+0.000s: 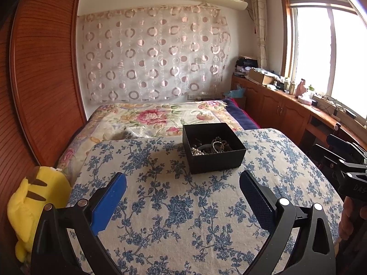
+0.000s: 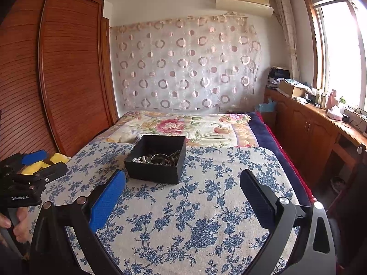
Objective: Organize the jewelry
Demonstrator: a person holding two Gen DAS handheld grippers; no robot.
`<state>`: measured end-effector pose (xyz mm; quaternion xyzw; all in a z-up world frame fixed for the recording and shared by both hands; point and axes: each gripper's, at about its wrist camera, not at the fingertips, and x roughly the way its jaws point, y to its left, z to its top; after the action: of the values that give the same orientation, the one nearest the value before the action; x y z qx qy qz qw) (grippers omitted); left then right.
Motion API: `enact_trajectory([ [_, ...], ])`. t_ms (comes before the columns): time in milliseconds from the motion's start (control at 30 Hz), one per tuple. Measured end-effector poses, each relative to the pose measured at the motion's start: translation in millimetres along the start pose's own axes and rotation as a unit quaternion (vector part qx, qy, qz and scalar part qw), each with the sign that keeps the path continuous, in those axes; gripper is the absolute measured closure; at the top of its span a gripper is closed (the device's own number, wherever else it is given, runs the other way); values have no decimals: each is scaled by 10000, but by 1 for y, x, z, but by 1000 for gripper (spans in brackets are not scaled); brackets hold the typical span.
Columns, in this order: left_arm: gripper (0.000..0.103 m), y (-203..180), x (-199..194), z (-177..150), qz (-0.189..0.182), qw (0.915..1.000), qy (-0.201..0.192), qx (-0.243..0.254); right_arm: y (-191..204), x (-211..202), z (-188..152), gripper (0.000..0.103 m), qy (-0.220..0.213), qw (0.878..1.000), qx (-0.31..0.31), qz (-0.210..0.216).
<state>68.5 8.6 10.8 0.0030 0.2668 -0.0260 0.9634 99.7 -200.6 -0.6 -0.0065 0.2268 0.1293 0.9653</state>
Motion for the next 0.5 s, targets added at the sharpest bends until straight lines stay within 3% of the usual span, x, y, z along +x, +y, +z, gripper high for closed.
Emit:
enact_trajectory([
  [500, 8, -5, -2, 1, -18, 10000, -59, -45, 3, 1, -1, 3, 0, 10000, -7, 1],
])
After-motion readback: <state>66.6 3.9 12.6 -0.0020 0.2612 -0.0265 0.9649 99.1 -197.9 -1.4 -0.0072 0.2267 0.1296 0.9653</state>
